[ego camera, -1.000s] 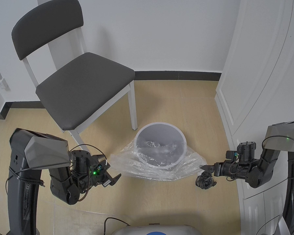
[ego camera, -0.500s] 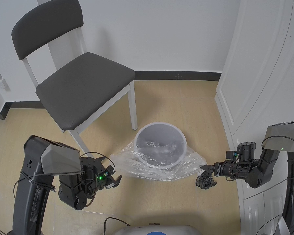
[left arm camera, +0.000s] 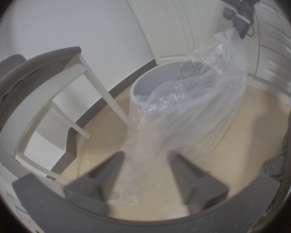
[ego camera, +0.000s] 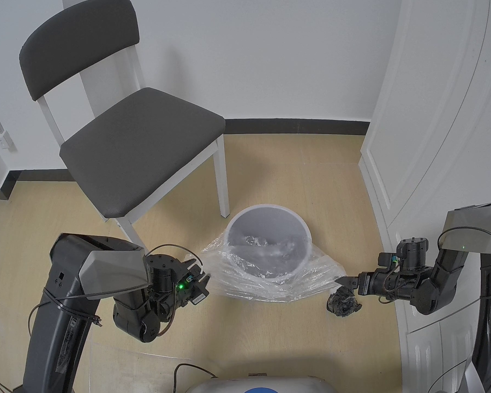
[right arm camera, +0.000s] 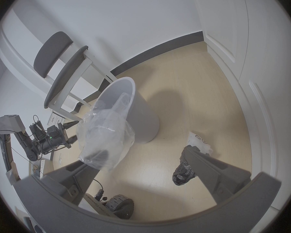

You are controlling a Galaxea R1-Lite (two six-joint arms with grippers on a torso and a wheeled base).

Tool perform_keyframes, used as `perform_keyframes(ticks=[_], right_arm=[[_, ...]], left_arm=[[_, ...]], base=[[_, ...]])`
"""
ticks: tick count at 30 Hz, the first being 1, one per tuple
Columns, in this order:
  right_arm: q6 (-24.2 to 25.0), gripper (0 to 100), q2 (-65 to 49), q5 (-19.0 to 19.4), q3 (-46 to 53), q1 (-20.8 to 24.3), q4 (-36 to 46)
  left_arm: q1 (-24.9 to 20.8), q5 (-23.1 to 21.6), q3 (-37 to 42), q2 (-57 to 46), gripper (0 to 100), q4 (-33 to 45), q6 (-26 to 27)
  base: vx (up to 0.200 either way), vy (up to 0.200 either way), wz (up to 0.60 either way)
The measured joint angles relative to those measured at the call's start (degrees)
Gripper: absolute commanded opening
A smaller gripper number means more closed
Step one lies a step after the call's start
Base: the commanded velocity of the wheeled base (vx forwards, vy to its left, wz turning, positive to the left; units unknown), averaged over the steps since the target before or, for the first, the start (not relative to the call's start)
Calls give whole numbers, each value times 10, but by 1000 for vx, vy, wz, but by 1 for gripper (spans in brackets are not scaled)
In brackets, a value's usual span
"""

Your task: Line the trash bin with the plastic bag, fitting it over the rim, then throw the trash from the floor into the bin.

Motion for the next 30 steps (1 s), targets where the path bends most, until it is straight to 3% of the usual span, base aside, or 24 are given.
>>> perform_keyframes(ticks=[6,11,16,24,27,30], right_arm=[[0,100,0,0,4,-6,0],[-2,100,-9,20,30,-14,-3],[-7,100,-23,73,71,-35,-37],[-48,100,-23,236,152,-114,-175],[-53,100,-17,244,170,-135,-194],[-54,100,-14,223,182,-139,-211]], left_arm=[[2,0,-32,-1,0,18,-51],[7,0,-60,-14,0,62,-128],[17,4,-106,-30,0,132,-164],[36,42,-209,-36,0,231,-173],[38,48,-229,-36,0,240,-176],[35,51,-228,-40,0,242,-185]], base=[[0,0,0],[0,0,0],[0,0,0],[0,0,0],[0,0,0],[0,0,0]])
